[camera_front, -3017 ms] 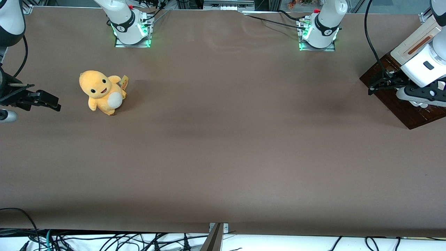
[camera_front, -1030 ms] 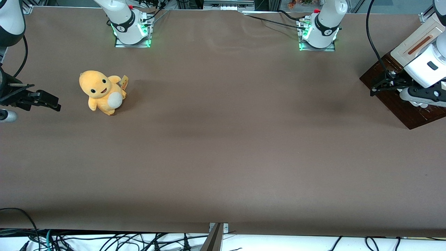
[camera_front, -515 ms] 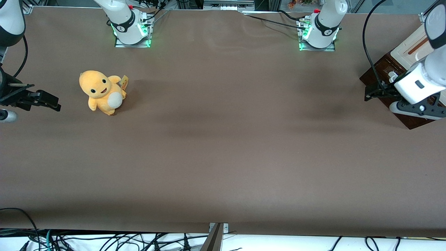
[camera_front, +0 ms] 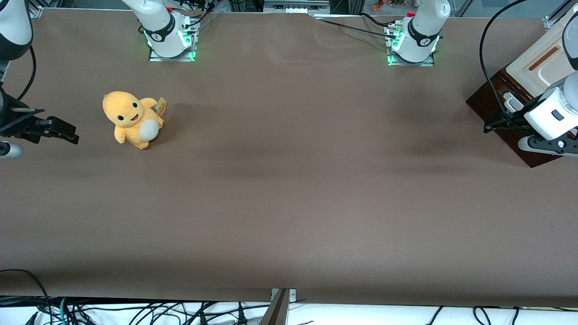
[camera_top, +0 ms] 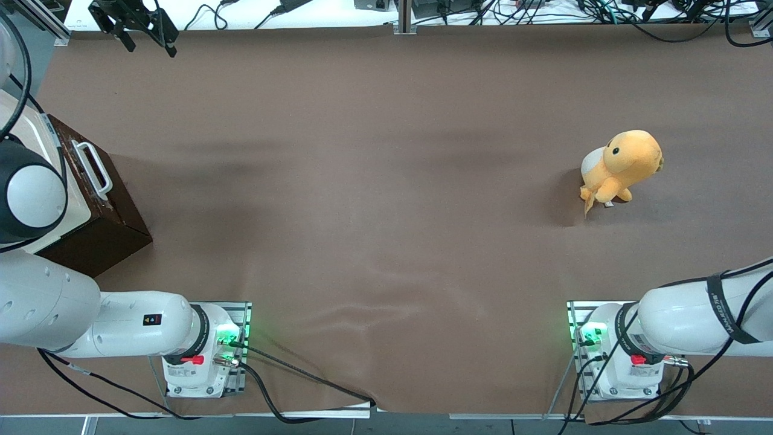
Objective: Open lower drawer with left arm only
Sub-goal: 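Move the open left gripper down to the lower drawer's white handle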
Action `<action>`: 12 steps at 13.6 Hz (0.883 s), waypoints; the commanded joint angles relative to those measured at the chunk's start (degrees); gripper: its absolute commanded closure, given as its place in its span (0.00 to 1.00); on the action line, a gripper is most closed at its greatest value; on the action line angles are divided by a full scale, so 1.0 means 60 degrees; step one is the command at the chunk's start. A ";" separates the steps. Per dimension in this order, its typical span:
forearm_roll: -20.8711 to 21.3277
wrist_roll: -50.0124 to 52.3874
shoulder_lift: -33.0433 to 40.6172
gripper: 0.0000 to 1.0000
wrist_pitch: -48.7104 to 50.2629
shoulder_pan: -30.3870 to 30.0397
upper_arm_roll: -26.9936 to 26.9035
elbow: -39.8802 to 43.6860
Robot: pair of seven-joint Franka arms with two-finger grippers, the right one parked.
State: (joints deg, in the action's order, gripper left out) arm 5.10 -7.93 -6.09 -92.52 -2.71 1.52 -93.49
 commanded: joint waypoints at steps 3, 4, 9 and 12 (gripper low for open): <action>0.1782 0.0559 -0.0172 0.00 0.0610 0.0026 0.0097 0.0405; 0.2077 0.0778 -0.0172 0.00 0.0799 0.0055 0.0112 0.0405; 0.4040 0.2650 -0.0931 0.00 0.1547 0.0245 0.0229 0.0317; 0.5298 0.4275 -0.1867 0.00 0.2452 0.0770 0.0273 0.0259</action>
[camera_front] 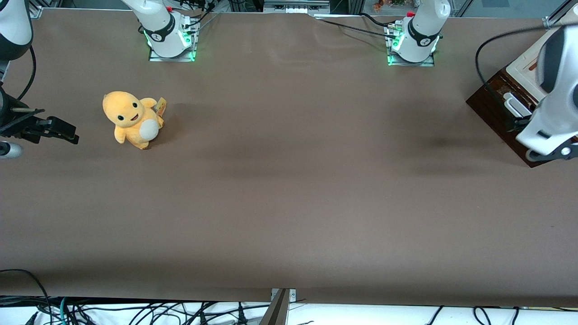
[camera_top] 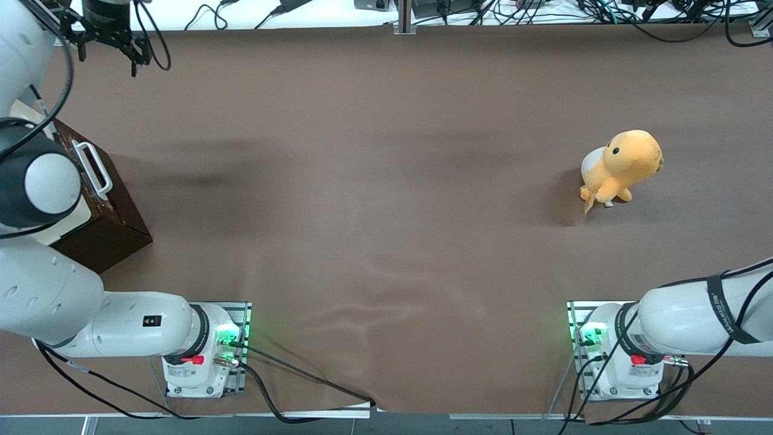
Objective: Open lower drawer with left arm only
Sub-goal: 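Move the open left gripper down to the lower drawer's white handle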
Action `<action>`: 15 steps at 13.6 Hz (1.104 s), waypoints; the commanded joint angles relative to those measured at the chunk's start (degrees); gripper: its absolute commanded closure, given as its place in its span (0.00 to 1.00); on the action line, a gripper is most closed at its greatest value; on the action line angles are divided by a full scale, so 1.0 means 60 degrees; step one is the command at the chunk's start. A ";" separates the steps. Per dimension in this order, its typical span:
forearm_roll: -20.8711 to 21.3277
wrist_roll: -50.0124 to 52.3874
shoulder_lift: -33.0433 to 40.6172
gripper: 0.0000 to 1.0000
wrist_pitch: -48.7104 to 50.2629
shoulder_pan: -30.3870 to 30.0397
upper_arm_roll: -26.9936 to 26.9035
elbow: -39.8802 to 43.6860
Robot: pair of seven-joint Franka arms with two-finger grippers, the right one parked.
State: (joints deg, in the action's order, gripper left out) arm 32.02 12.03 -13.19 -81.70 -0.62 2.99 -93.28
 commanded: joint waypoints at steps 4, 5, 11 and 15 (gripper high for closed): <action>0.1737 0.3248 -0.2002 0.00 0.2026 0.0937 0.0029 0.0181; 0.1942 0.3791 -0.2353 0.00 0.2348 0.0952 0.0014 0.0181; 0.2630 0.5596 -0.3965 0.00 0.3216 0.0865 0.0014 -0.0535; 0.3350 0.5613 -0.4378 0.04 0.3084 0.0193 -0.0001 -0.0771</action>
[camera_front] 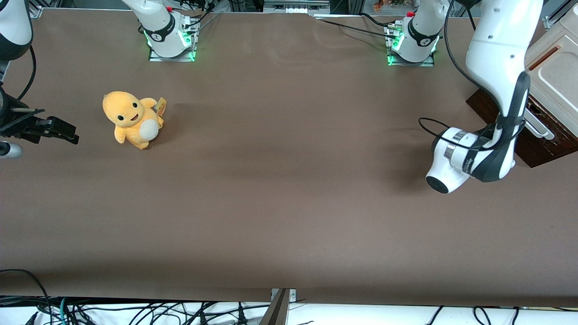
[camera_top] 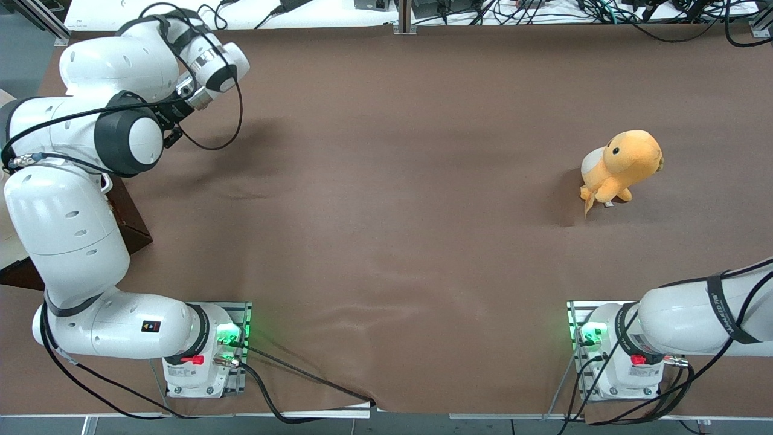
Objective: Open lower drawer with left arm only
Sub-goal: 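Move the open left gripper down to the lower drawer's white handle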
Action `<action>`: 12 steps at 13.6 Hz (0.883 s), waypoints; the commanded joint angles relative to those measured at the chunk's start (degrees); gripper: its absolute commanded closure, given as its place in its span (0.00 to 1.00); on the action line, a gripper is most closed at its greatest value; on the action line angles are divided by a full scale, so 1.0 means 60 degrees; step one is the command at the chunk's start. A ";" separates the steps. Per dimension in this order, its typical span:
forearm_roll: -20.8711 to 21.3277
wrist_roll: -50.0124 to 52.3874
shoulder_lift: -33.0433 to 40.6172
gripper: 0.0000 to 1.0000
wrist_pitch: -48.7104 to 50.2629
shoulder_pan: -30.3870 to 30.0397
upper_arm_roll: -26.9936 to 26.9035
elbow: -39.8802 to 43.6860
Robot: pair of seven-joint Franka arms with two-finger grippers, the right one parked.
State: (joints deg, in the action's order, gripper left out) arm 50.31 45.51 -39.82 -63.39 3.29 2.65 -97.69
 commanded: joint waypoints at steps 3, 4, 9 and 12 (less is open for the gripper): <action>0.0273 0.0091 -0.0174 0.14 -0.0478 -0.1453 0.0070 -0.0036; 0.0302 0.0120 -0.0204 0.19 -0.0741 -0.1544 0.0056 -0.0036; 0.0550 0.2548 -0.0555 0.29 -0.0861 -0.1253 0.0056 -0.0723; 0.1295 0.2610 -0.0541 0.34 -0.0890 -0.1266 0.0071 -0.0958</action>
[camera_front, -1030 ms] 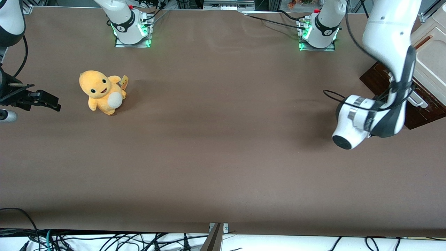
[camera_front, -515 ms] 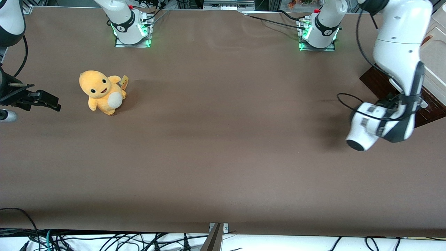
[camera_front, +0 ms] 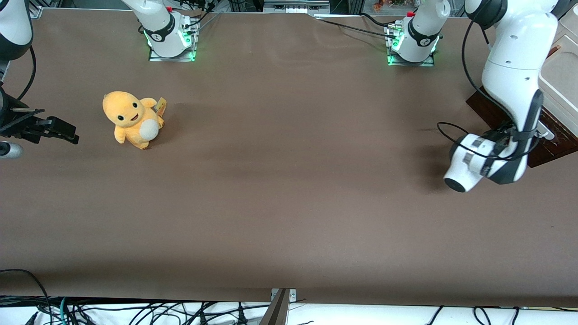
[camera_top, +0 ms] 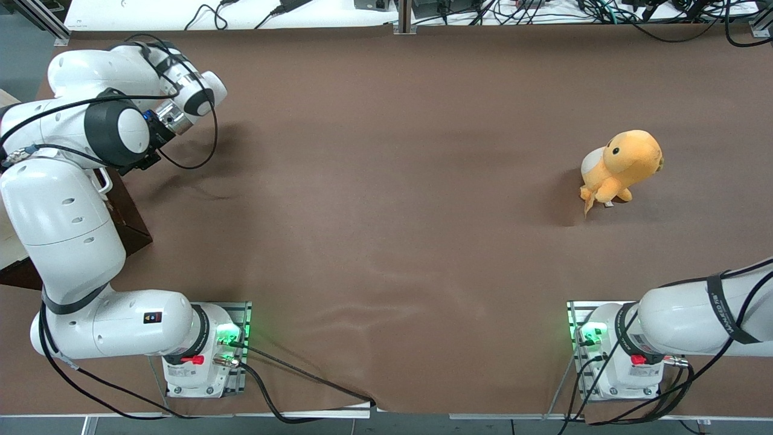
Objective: Open lower drawer with left arm only
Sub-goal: 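Close the left gripper around the white drawer handle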
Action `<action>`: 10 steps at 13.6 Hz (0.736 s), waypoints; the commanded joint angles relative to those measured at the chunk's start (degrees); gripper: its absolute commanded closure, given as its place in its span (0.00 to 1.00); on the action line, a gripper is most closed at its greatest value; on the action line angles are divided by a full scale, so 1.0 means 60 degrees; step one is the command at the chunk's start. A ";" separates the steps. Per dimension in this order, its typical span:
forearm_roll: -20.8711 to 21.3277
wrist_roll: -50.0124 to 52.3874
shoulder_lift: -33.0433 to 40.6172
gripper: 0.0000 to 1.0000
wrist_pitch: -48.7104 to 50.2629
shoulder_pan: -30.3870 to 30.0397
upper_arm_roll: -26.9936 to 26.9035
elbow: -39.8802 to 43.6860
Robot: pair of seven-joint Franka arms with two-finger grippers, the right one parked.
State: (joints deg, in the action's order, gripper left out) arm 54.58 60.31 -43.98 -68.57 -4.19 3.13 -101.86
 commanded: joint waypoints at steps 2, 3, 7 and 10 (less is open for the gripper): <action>0.0967 0.0115 0.0166 0.37 -0.0055 -0.0093 -0.0010 -0.0382; 0.0953 0.0101 0.0181 0.37 -0.0142 -0.0122 -0.0010 -0.0382; 0.0953 0.0071 0.0196 0.40 -0.0509 -0.0269 -0.0010 -0.0572; 0.0953 0.0013 0.0240 0.49 -0.0509 -0.0284 0.0005 -0.0572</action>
State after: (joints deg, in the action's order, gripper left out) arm 58.56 60.49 -44.00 -70.89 -5.55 2.85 -103.70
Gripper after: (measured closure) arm 0.454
